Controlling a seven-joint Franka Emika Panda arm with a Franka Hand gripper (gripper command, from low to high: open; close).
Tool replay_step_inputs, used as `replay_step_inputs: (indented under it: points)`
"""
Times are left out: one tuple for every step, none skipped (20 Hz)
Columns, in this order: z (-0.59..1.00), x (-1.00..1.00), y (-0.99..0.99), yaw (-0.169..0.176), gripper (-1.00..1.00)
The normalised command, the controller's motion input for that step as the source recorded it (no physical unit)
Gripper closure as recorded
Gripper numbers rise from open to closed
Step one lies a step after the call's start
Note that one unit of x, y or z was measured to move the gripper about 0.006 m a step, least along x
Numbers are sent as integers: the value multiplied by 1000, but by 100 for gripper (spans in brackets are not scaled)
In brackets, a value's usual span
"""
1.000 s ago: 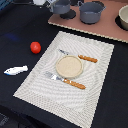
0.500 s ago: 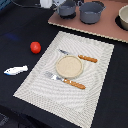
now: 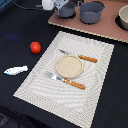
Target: Place the pan onto the stove and place the fish and sausage into the pan.
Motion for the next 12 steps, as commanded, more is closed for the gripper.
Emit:
replay_step_inputs:
  points:
    - [-74,269,280,15,100]
    - [-37,363,266,1,100]
    - [-34,417,206,0,100]
    - [-3,494,166,0,100]
    - [0,514,134,-2,100]
    - [0,534,143,-24,100]
    - [-14,491,160,-23,100]
    - [-20,466,160,-18,100]
    - [-29,457,166,-16,100]
    - [-31,440,123,-15,100]
    - [-46,440,131,-15,100]
    - [-37,434,126,-16,100]
